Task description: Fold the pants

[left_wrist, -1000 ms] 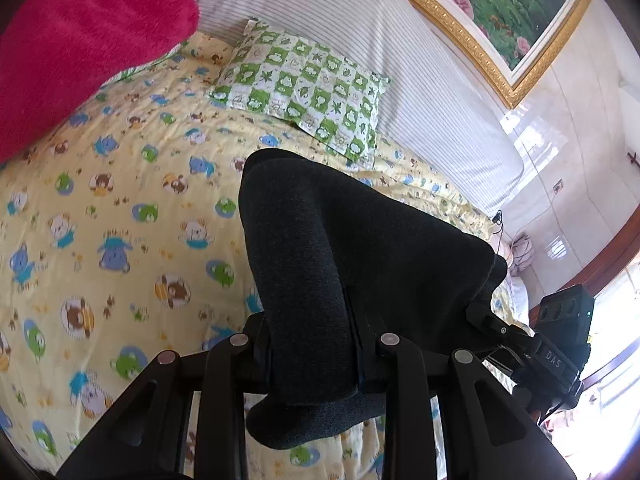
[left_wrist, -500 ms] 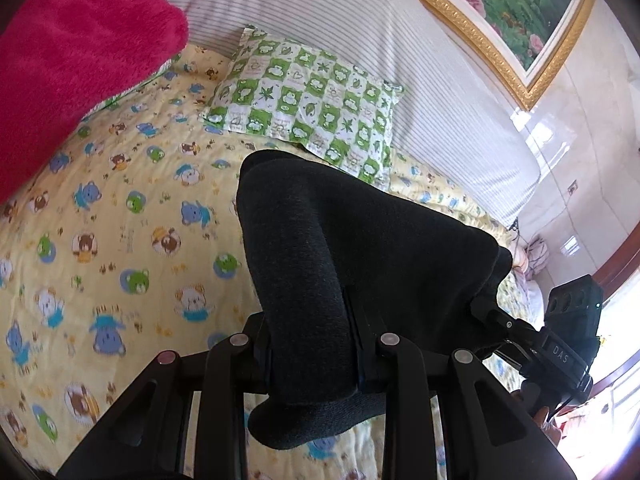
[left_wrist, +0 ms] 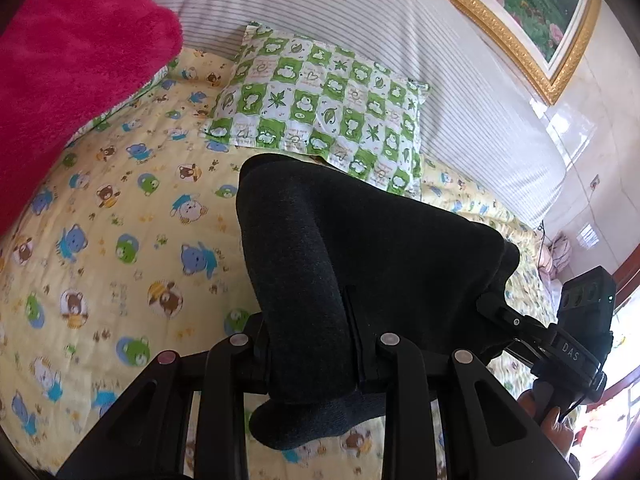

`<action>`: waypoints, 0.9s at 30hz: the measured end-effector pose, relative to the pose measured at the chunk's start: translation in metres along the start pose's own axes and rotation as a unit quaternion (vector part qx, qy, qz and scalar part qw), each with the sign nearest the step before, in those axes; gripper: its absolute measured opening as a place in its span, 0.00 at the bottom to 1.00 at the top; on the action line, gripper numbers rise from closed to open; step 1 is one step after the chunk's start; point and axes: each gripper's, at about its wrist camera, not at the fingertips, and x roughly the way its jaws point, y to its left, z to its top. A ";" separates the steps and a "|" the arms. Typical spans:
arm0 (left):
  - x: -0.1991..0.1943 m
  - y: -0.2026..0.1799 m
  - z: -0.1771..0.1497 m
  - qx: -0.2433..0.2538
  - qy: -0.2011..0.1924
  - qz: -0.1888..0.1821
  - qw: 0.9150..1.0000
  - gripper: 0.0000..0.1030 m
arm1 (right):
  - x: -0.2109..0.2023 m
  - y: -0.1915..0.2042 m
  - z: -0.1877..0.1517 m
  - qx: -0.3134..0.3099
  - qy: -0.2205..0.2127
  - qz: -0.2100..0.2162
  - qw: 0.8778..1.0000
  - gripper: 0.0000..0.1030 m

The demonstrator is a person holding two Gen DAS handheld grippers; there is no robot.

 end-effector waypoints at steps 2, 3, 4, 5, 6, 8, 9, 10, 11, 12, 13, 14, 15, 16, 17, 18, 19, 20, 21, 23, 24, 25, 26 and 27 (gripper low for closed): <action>0.007 0.002 0.004 -0.001 0.003 0.003 1.000 0.26 | 0.006 -0.004 0.005 0.003 0.000 -0.001 1.000 0.47; 0.010 0.003 0.006 -0.001 0.004 0.005 1.000 0.26 | 0.011 -0.005 0.008 0.004 0.002 -0.003 1.000 0.47; 0.013 0.005 0.007 -0.001 0.005 0.006 1.000 0.26 | 0.014 -0.006 0.010 0.004 0.003 -0.004 1.000 0.47; 0.015 0.007 0.008 -0.001 0.007 0.009 1.000 0.26 | 0.018 -0.008 0.012 0.005 0.005 -0.005 1.000 0.47; 0.018 0.009 0.009 -0.002 0.008 0.010 1.000 0.26 | 0.022 -0.009 0.014 0.005 0.006 -0.004 1.000 0.47; 0.021 0.014 0.010 -0.008 0.008 0.008 1.000 0.27 | 0.029 -0.010 0.019 0.002 0.009 -0.001 1.000 0.47; 0.022 0.017 0.010 -0.011 0.008 0.007 1.000 0.27 | 0.032 -0.010 0.021 -0.001 0.008 -0.001 1.000 0.47; 0.024 0.019 0.010 -0.012 0.009 0.007 1.000 0.28 | 0.034 -0.010 0.024 -0.004 0.008 -0.001 1.000 0.47; 0.025 0.020 0.010 -0.011 0.010 0.007 1.000 0.28 | 0.036 -0.011 0.026 -0.006 0.010 -0.001 1.000 0.47; 0.027 0.021 0.009 -0.011 0.011 0.007 1.000 0.29 | 0.038 -0.012 0.028 -0.006 0.013 -0.002 1.000 0.48; 0.028 0.022 0.008 -0.012 0.011 0.006 1.000 0.32 | 0.040 -0.014 0.030 -0.006 0.018 -0.005 1.000 0.50; 0.028 0.023 0.007 -0.012 0.009 0.006 1.000 0.34 | 0.041 -0.016 0.031 -0.005 0.021 -0.011 1.000 0.52; 0.028 0.023 0.006 -0.012 0.007 0.007 1.000 0.40 | 0.041 -0.018 0.031 -0.007 0.021 -0.018 1.000 0.56; 0.029 0.023 0.004 -0.008 0.004 0.012 1.000 0.46 | 0.041 -0.020 0.030 -0.013 0.021 -0.030 0.999 0.57; 0.029 0.023 0.002 -0.006 0.002 0.016 1.000 0.48 | 0.041 -0.021 0.029 -0.017 0.021 -0.036 0.999 0.58; 0.030 0.023 0.001 -0.003 0.001 0.021 1.000 0.52 | 0.041 -0.023 0.028 -0.022 0.021 -0.043 0.999 0.61; 0.031 0.024 -0.001 0.001 0.000 0.024 1.000 0.55 | 0.041 -0.026 0.027 -0.026 0.022 -0.052 0.998 0.63; 0.032 0.025 -0.003 0.002 0.000 0.025 1.000 0.57 | 0.041 -0.030 0.027 -0.028 0.023 -0.061 0.998 0.63; 0.034 0.026 -0.004 0.002 0.001 0.026 1.000 0.57 | 0.042 -0.035 0.026 -0.026 0.024 -0.064 0.997 0.66; 0.035 0.029 -0.008 0.002 -0.001 0.029 1.000 0.59 | 0.042 -0.044 0.026 -0.016 0.021 -0.067 0.997 0.70; 0.036 0.031 -0.009 0.001 0.000 0.029 1.000 0.61 | 0.042 -0.047 0.026 -0.011 0.019 -0.070 0.997 0.70; 0.037 0.033 -0.010 0.000 0.000 0.028 1.000 0.61 | 0.041 -0.049 0.027 -0.008 0.018 -0.069 0.997 0.70; 0.038 0.035 -0.010 -0.002 0.000 0.027 1.000 0.62 | 0.042 -0.050 0.027 -0.008 0.019 -0.069 0.997 0.70; 0.039 0.036 -0.011 -0.004 0.000 0.029 1.000 0.65 | 0.042 -0.050 0.027 -0.009 0.020 -0.070 0.997 0.71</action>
